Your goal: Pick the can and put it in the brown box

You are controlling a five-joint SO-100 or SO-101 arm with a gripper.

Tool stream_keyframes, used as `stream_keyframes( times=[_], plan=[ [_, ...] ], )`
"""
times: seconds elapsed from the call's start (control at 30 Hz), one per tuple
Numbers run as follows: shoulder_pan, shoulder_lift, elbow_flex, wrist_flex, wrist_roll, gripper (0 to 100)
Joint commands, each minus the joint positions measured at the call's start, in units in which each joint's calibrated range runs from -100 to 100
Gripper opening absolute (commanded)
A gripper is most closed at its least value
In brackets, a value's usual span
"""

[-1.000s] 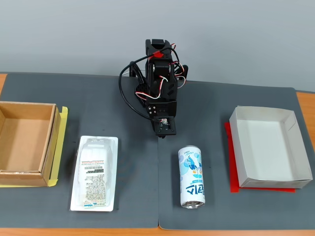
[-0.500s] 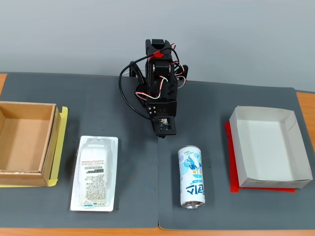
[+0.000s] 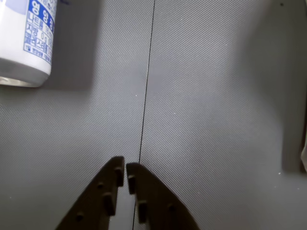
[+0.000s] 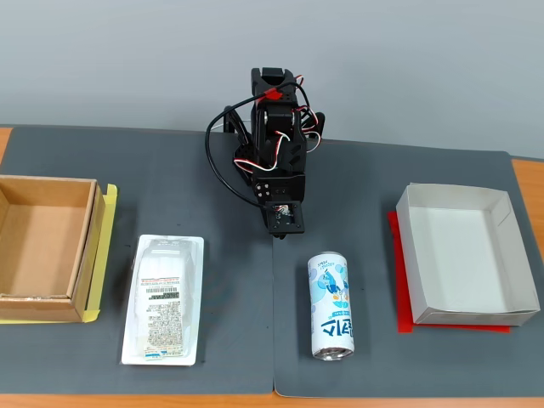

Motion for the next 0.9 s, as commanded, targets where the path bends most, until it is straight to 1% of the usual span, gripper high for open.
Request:
stream_keyframes(
  times=[0.0, 0.87],
  plan=[
    [0.00, -0.42, -2.89, -0.59, -0.05, 1],
    [-0.81, -0.25, -3.07, -0.59, 0.06, 1]
  ],
)
